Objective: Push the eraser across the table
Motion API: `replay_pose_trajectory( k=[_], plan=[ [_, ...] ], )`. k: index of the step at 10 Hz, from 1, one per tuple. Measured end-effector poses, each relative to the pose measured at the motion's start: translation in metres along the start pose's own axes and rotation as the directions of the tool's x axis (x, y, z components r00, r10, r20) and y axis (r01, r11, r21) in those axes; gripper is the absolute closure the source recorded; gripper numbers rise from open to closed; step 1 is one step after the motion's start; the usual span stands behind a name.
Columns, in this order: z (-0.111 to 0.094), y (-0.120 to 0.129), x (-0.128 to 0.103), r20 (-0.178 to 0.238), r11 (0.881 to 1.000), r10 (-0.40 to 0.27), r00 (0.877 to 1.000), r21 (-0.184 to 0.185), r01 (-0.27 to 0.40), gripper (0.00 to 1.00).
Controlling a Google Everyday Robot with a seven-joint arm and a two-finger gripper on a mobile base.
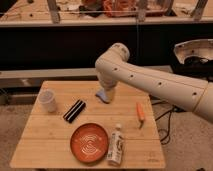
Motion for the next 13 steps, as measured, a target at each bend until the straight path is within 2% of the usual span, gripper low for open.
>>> replay_pose_trajectory(
  k=[4, 13],
  plan=[
    [0.014, -0.015, -0.025, 0.041, 0.999, -0.047, 0.998, 0.021, 0.046, 0.2],
    [0.038, -0.032, -0.046, 0.122, 0.993, -0.116, 0.986, 0.035, 0.112, 0.2]
  ],
)
